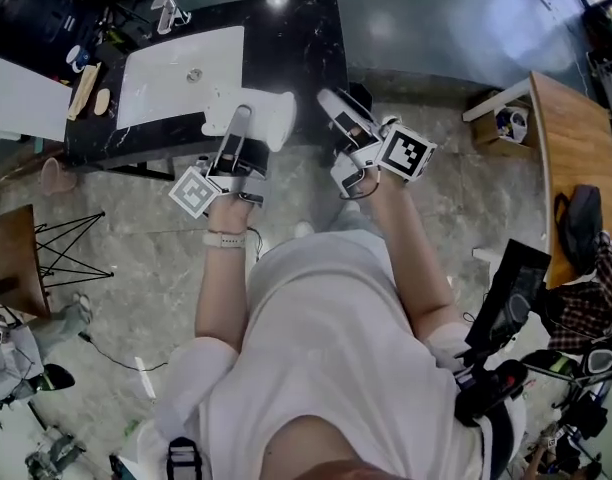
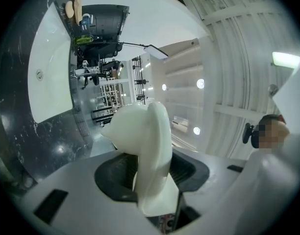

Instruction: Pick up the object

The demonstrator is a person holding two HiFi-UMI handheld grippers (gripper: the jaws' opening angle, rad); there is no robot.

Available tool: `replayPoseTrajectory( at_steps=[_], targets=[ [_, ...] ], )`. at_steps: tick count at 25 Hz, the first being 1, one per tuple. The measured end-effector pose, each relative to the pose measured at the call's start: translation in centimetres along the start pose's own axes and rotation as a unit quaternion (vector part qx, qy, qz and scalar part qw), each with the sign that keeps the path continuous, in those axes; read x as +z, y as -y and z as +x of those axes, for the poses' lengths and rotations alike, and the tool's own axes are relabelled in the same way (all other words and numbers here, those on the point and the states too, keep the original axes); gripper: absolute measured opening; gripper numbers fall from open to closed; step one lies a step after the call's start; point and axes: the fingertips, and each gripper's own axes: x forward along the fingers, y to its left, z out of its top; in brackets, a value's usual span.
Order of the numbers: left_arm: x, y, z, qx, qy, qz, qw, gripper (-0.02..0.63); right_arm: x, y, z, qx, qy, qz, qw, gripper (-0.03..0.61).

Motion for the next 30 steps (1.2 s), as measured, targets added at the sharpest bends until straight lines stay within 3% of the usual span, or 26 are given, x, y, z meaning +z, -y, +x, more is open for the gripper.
replayPoseTrajectory(
  at_steps=[9,30],
  targets=[
    [-2.0,-0.7,-0.2,0.001,-0.018,-0.027,0.9995,0.178,-0.4,0.2,-0.7,-0.003,0.006,0.006,1.000,0.239],
    [-2.3,-2.7,-0.4,0.007,-0.015,-0.059,0.9981,0.176,-1.6,1.6,-0.3,-0.031,-0.014,0.022,0.999,0.239]
  ],
)
